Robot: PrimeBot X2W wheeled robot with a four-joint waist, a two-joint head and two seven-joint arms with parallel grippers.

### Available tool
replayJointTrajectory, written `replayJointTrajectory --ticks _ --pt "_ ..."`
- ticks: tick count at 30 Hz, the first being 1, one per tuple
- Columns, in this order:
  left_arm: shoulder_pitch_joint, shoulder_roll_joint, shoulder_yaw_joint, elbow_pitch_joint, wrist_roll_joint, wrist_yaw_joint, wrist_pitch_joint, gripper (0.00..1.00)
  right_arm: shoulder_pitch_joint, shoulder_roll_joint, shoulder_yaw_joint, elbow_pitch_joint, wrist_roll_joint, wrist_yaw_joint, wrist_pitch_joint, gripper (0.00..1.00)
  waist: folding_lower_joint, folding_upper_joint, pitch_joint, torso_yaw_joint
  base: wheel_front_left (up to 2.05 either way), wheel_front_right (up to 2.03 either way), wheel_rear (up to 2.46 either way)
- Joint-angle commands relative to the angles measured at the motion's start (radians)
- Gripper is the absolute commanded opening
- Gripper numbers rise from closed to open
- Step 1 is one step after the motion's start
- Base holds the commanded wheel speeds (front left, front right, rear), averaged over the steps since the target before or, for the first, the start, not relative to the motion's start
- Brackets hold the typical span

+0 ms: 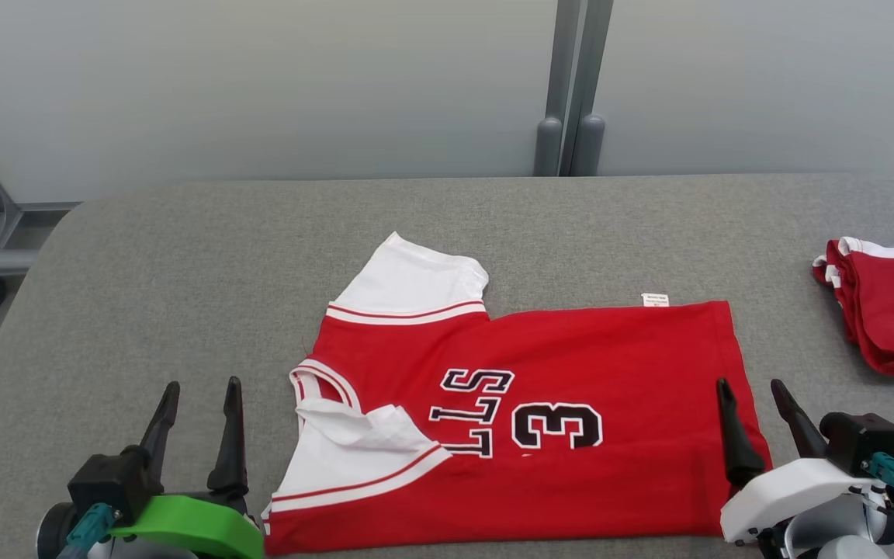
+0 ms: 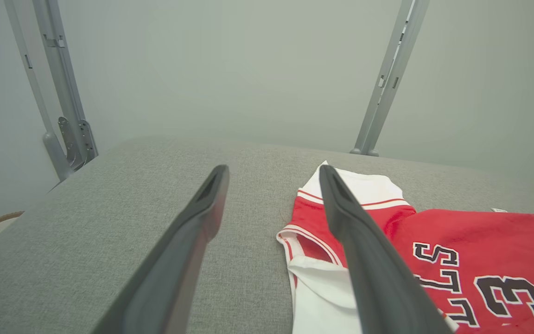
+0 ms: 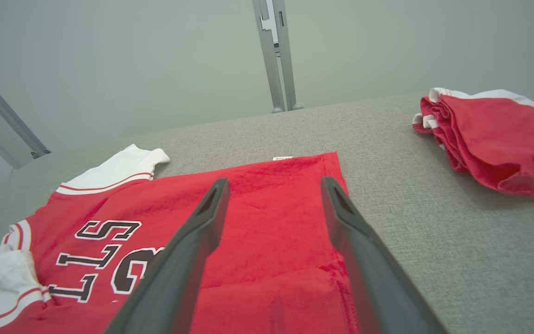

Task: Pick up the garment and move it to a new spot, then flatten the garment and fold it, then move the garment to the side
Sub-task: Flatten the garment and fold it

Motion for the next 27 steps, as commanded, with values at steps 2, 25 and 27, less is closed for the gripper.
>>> replayJointTrajectory --ticks 2,25,27 --pt "-0.015 -0.005 0.010 0.012 0.018 -0.022 -0.002 1.00 -0.026 -0.003 0.014 0.024 -0.004 -0.001 -0.042 1.00 0.0000 0.0000 -0.006 -0.003 0.00 0.00 0.00" --pt "-0.073 0.001 -0.029 0.099 0.052 -0.060 0.049 1.00 -0.074 -0.002 0.086 0.107 -0.019 -0.001 -0.065 1.00 0.0000 0.0000 -0.014 0.001 0.00 0.00 0.00" --pt "-0.071 0.000 -0.030 0.097 0.050 -0.060 0.048 1.00 -0.072 -0.002 0.086 0.111 -0.017 -0.001 -0.059 1.00 0.0000 0.0000 -0.012 0.002 0.00 0.00 0.00"
